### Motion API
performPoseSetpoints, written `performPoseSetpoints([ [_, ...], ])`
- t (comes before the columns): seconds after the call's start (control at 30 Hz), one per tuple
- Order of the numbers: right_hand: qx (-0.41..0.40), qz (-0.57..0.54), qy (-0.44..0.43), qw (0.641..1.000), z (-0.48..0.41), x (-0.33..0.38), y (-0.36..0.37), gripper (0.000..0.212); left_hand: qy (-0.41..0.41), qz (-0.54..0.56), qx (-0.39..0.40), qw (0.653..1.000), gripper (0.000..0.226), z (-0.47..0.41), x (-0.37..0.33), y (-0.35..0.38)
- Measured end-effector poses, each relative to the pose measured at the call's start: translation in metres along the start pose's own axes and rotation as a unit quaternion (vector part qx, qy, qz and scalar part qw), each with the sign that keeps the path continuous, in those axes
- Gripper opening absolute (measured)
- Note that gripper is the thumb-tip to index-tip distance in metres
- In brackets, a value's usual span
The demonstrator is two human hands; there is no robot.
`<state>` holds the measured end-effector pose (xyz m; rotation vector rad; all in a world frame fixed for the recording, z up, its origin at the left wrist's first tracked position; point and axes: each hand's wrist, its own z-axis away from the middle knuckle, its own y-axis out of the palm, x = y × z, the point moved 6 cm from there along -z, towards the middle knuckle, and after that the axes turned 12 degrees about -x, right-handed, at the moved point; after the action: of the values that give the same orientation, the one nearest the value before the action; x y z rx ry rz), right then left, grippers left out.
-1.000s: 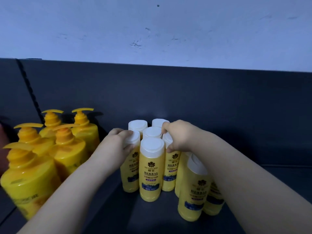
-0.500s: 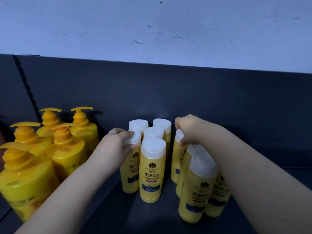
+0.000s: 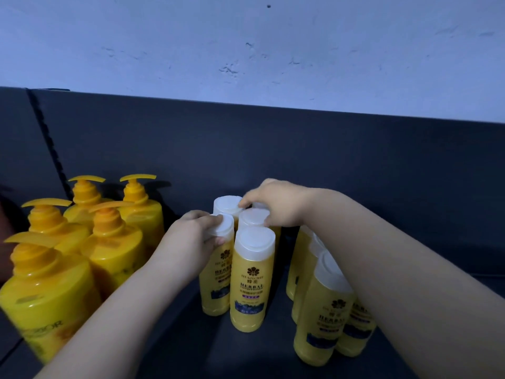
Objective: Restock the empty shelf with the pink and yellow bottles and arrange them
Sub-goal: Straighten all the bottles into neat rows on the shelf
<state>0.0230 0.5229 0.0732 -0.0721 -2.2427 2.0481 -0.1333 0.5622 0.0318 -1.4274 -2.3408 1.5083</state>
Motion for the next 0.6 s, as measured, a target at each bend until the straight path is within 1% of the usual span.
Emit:
performPoseSetpoints([
  [0.07, 0.033, 0.029, -0.009, 0.999, -0.003, 0.003, 0.01, 0.055, 0.002, 0.003, 0.0, 1.0, 0.05, -0.001, 0.001, 0.0],
  [0.17, 0.001, 0.046, -0.039, 0.998, -0.008, 0.006, 0.008, 0.053, 0.005, 0.006, 0.005, 1.0, 0.048, -0.002, 0.003, -0.001],
  [0.23, -0.002, 0.059, -0.042, 0.997, -0.007, 0.007, 0.006, 0.051, 0.009, 0.015, 0.011, 1.0, 0.048, -0.002, 0.004, -0.001],
  [0.37, 0.031, 0.087, -0.022, 0.995, 0.001, 0.008, 0.002, 0.031, 0.009, 0.053, 0.041, 0.998, 0.049, -0.004, 0.004, 0.001],
  [0.47, 0.038, 0.103, 0.005, 0.994, 0.004, 0.002, -0.002, 0.036, 0.014, 0.066, 0.061, 0.996, 0.05, -0.007, 0.002, 0.004],
  [0.53, 0.023, 0.099, 0.008, 0.995, 0.003, -0.001, -0.002, 0.036, 0.034, 0.067, 0.066, 0.995, 0.049, -0.01, -0.002, 0.007],
  [0.6, 0.019, 0.095, 0.013, 0.995, 0.003, -0.005, 0.003, 0.042, 0.055, 0.045, 0.072, 0.995, 0.051, -0.014, -0.006, 0.009],
])
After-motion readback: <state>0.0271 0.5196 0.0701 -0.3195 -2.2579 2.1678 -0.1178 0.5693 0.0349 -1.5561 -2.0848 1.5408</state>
